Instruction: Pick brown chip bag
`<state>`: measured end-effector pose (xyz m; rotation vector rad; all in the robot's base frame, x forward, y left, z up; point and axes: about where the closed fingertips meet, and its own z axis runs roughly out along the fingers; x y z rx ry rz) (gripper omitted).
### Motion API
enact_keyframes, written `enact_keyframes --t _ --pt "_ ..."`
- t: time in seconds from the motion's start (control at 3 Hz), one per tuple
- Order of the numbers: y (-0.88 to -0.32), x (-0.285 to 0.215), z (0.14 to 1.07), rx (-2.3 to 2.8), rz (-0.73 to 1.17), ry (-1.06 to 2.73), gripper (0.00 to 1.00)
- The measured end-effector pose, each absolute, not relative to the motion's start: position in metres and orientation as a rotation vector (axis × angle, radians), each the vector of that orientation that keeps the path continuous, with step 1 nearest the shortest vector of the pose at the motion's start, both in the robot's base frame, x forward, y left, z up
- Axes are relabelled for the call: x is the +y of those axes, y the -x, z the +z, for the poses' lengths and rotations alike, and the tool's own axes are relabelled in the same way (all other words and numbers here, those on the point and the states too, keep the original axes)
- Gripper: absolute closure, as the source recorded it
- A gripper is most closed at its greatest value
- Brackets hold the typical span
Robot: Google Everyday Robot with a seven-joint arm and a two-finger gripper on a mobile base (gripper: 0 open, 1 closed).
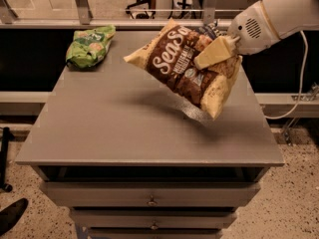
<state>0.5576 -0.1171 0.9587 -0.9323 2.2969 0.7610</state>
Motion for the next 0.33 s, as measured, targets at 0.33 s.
enact_keyframes --t 0.33 --pt "-0.5576 -0.1171 0.9587 2.297 0.761 0.932 1.00"
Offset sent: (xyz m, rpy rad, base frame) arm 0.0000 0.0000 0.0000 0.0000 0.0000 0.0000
